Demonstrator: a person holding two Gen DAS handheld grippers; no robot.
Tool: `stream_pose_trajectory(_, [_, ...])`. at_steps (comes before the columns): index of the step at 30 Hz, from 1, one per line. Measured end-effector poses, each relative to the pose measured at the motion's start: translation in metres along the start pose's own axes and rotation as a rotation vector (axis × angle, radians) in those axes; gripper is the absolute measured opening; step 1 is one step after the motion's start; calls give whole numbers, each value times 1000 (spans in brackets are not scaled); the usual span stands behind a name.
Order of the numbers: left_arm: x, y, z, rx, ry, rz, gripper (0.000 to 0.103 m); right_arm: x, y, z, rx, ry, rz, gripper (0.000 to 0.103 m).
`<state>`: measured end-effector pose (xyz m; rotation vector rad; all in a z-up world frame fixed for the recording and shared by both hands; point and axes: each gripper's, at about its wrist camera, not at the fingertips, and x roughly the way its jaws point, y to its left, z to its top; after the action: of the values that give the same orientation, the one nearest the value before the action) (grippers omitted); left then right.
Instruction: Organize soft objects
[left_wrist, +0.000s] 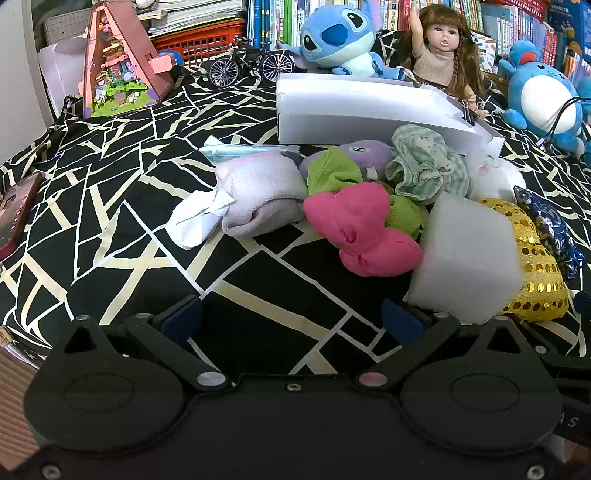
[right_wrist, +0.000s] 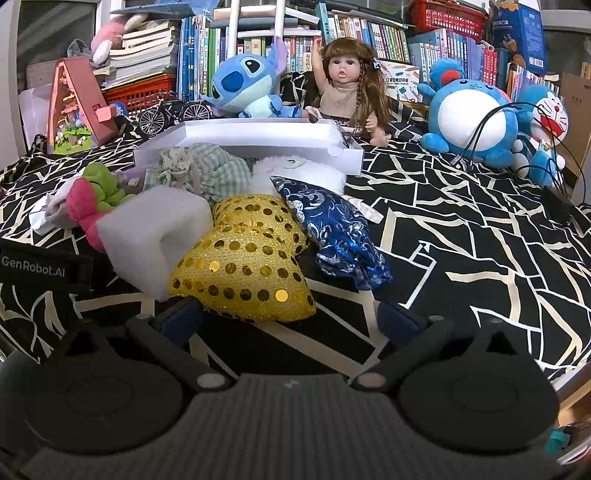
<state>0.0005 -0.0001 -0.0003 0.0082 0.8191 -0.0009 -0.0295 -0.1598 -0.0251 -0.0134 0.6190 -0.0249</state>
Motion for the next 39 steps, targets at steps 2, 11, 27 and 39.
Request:
stream_pose_trajectory(2, [0, 0, 0, 0, 0, 1, 103, -1, 0, 0, 0, 0, 0, 103])
stream_pose_trajectory(11, [0, 0, 0, 0, 2, 1, 103, 0, 0, 0, 0, 3, 0, 103])
stream_pose_trajectory(27, [0, 0, 0, 0, 3, 1, 103, -1, 0, 1, 1, 6, 0, 103])
stream_pose_trajectory(39, [0, 0, 0, 0, 3, 1, 103, -1, 1, 1, 5, 5, -5, 103])
